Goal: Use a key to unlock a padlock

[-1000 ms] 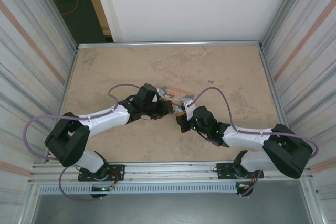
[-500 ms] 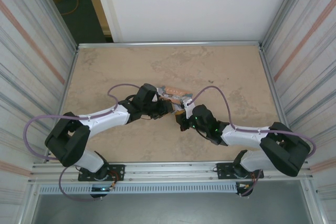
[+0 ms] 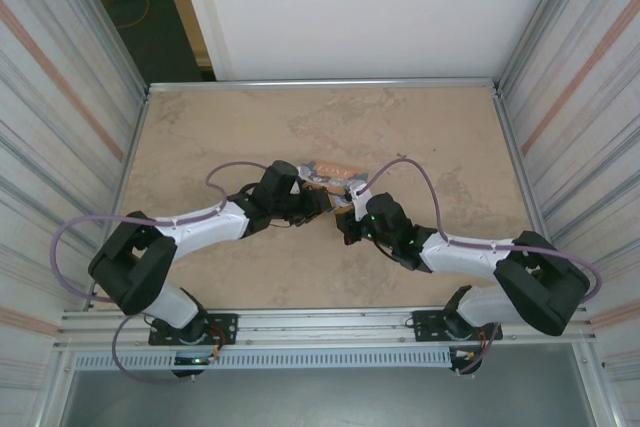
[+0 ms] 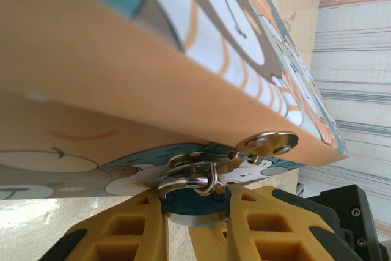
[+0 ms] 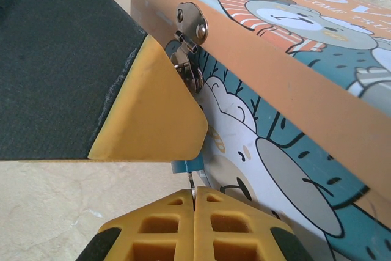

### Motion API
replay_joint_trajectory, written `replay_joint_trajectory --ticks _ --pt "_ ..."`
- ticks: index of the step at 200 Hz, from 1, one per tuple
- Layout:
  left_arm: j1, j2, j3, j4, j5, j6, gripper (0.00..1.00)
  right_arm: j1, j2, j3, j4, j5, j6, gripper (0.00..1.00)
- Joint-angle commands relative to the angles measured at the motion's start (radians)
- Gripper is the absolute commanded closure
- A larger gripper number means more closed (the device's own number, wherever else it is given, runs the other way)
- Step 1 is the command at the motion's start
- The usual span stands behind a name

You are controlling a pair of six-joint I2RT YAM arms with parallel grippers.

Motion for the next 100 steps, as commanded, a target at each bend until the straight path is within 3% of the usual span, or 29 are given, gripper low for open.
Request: replay_joint_trajectory --ticks 1,100 --pt "-0.054 0.025 -0.011 0.034 0.132 -0.01 0.82 0.003 -0.009 0.043 0.187 -0.005 -0.003 1.0" --pt "-0.049 0.16 -0.013 0.145 0.143 -0.019 0.8 0.002 -0.004 -0.106 0.091 0.063 0.08 1.0"
